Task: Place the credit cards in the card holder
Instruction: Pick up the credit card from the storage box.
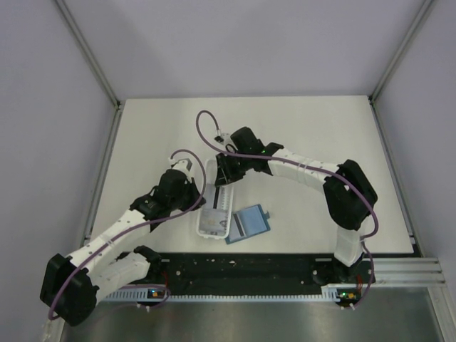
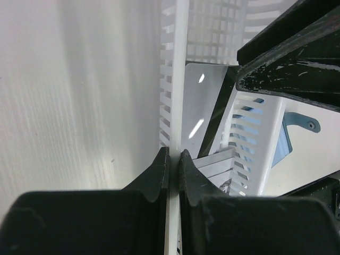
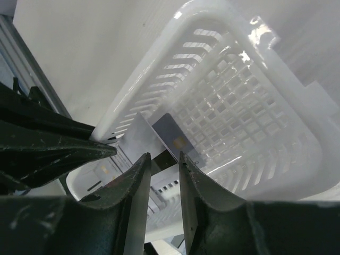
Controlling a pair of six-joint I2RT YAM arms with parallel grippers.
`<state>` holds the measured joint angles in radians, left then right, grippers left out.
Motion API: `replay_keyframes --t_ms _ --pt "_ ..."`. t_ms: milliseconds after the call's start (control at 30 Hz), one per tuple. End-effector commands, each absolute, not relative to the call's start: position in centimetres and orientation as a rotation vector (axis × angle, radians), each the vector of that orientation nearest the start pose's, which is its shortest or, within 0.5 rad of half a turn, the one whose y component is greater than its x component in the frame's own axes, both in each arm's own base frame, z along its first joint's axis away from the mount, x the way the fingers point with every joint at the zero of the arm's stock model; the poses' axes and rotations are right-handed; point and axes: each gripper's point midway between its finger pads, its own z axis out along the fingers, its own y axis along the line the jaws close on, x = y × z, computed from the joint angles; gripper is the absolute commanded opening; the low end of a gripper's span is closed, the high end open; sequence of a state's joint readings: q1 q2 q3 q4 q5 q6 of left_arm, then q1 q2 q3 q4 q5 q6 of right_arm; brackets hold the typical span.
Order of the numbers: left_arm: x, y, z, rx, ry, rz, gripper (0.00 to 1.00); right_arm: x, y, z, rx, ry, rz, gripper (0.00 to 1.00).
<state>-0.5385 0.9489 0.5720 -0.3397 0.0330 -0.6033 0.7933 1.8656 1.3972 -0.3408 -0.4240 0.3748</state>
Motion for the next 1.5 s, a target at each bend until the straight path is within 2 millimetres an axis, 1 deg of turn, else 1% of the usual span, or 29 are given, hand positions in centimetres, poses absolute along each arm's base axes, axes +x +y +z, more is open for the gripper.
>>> replay_keyframes --t_ms 0,133,367,667,800,900,967,1033,1067,1133,1267,1333,1400,1467 --pt "26.8 -18.1 16.0 -0.112 2.11 -0.689 0.0 21.6 40.1 13.4 -0.926 2.445 1.256 0.27" --pt "26.9 -18.2 15.9 -0.109 2.113 -0.693 0.0 20.5 40.1 13.4 -0.987 2.434 1.326 0.28" --pt "26.9 -18.2 16.0 -0.106 2.112 -0.689 0.0 19.5 39.9 12.6 -1.052 2.43 1.379 0.27" --pt "27.0 -18.2 16.1 -0.107 2.11 -0.686 0.0 17.4 39.8 10.6 -1.162 2.443 1.432 0.28" --pt "27.0 -18.3 16.0 -0.106 2.114 -0.69 0.0 17.6 39.9 10.0 -1.163 2.452 1.389 0.28" --pt "26.9 -18.3 15.9 -0.102 2.116 -0.692 0.0 18.6 39.9 9.6 -1.119 2.461 1.316 0.29" --pt "26.8 -18.2 15.8 -0.102 2.118 -0.691 0.0 19.6 40.0 9.4 -1.067 2.465 1.253 0.32" --pt "26.7 -18.2 15.7 -0.104 2.119 -0.694 0.0 20.1 40.2 9.4 -1.025 2.462 1.236 0.32" --pt "26.7 -18.2 15.6 -0.105 2.122 -0.693 0.0 20.1 40.3 9.6 -1.02 2.453 1.248 0.32" --pt "26.7 -18.2 15.7 -0.105 2.119 -0.694 0.0 19.9 40.5 9.7 -1.017 2.44 1.276 0.25" --pt "26.7 -18.1 15.6 -0.107 2.122 -0.687 0.0 19.2 40.5 9.5 -1.04 2.447 1.321 0.17" --pt "26.6 -18.1 15.5 -0.107 2.123 -0.686 0.0 19.0 40.3 9.4 -1.044 2.449 1.318 0.13" --pt "26.7 -18.1 15.3 -0.111 2.129 -0.681 0.0 19.2 40.0 9.2 -1.037 2.453 1.292 0.11" --pt "26.8 -17.8 15.1 -0.141 2.136 -0.666 0.0 19.4 39.9 9.4 -1.024 2.449 1.268 0.09"
